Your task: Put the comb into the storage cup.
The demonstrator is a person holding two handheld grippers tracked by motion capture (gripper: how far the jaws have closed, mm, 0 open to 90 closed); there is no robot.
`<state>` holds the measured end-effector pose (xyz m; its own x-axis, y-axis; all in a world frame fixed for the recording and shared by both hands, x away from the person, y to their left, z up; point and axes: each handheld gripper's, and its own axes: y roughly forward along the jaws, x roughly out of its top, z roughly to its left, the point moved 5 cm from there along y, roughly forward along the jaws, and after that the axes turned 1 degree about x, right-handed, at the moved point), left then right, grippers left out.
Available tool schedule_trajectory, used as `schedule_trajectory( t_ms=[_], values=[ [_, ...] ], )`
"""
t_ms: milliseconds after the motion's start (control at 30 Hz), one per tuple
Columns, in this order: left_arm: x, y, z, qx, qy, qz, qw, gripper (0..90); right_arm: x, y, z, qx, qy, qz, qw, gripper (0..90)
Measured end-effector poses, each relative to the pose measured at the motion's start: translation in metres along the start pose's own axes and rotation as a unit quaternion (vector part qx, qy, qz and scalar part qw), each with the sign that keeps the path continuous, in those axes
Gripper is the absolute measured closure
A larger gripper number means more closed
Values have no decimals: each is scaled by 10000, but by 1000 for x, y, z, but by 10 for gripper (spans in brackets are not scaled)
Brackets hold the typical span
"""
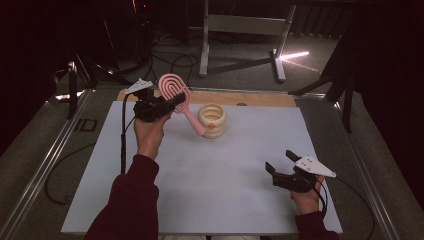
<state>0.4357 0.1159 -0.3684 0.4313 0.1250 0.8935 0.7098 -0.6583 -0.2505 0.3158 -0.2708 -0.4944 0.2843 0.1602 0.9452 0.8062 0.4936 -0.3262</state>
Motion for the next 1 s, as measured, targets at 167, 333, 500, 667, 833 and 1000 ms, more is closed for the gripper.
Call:
schedule_trajectory(
  t_ms=[167,333,500,667,833,1000],
  values=[
    [2,2,-1,-1,10,12,10000,636,0,-2,-2,-34,9,-27,10000,111],
    [4,4,-3,6,44,48,10000,636,0,-5,-4,-1,52,-63,10000,111],
    [6,6,-4,4,73,57,10000,636,-1,-6,-5,64,83,-83,9999,111],
    [9,7,-3,57,104,75,9999,636,-3,-4,-2,87,55,-35,9999,111],
    [14,8,-6,61,156,59,9998,636,-5,-2,2,105,29,-25,9999,110],
    [19,9,-9,39,199,34,9998,636,-5,0,6,130,2,-23,9999,110]
  ],
)
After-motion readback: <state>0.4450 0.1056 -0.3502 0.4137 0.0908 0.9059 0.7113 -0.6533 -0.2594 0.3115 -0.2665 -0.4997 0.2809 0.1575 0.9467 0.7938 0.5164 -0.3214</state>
